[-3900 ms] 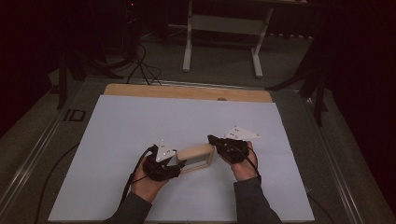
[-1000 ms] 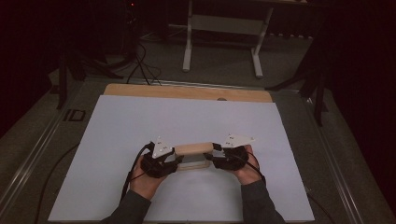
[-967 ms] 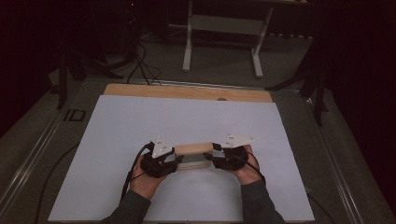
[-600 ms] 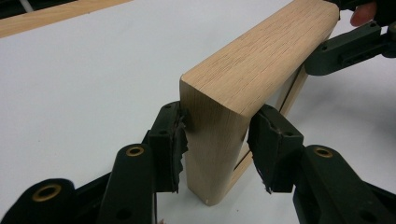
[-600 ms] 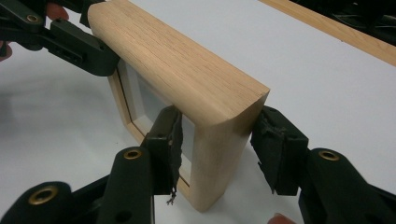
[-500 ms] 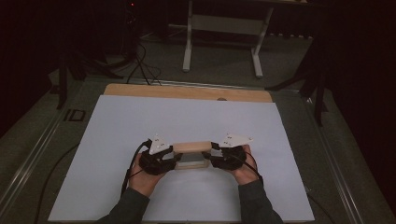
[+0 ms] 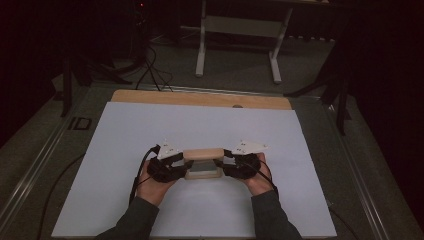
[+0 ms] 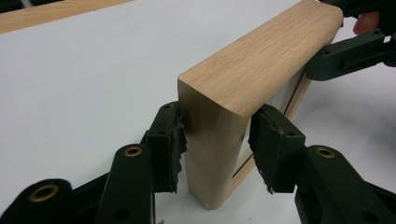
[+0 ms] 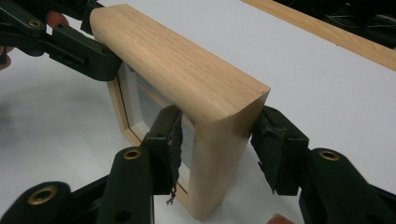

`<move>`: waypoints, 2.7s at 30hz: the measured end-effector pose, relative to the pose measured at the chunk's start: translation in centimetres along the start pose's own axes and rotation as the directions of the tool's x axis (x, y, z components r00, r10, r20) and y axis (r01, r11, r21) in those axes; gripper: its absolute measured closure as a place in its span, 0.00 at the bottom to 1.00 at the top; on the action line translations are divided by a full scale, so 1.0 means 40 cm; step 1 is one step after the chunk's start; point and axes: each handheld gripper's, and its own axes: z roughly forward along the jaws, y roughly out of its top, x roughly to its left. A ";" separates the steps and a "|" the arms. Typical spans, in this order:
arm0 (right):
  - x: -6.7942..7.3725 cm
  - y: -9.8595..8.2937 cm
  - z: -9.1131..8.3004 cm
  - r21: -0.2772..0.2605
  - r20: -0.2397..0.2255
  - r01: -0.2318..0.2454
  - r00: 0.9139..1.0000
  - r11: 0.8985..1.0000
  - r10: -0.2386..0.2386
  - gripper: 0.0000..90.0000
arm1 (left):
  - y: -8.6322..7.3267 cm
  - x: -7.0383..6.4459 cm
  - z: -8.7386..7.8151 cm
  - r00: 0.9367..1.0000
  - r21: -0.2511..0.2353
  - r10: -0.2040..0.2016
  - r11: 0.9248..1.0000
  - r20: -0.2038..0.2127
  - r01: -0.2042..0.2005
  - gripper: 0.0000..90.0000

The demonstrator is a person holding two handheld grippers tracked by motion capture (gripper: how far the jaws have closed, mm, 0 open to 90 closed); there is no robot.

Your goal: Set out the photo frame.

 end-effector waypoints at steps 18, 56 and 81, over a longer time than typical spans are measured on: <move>-0.013 0.017 0.031 -0.012 0.032 -0.028 0.999 1.000 0.029 0.58 | 0.022 0.036 0.019 1.000 0.000 0.002 1.000 -0.012 -0.002 0.59; -0.041 0.029 0.080 -0.039 0.046 -0.110 0.993 0.993 0.111 0.57 | 0.033 0.084 0.055 0.998 -0.037 -0.052 0.998 -0.023 0.051 0.56; -0.045 -0.014 0.107 0.013 0.035 -0.125 0.992 0.992 0.124 0.59 | -0.005 0.085 0.082 0.999 -0.018 -0.042 0.999 -0.032 0.041 0.56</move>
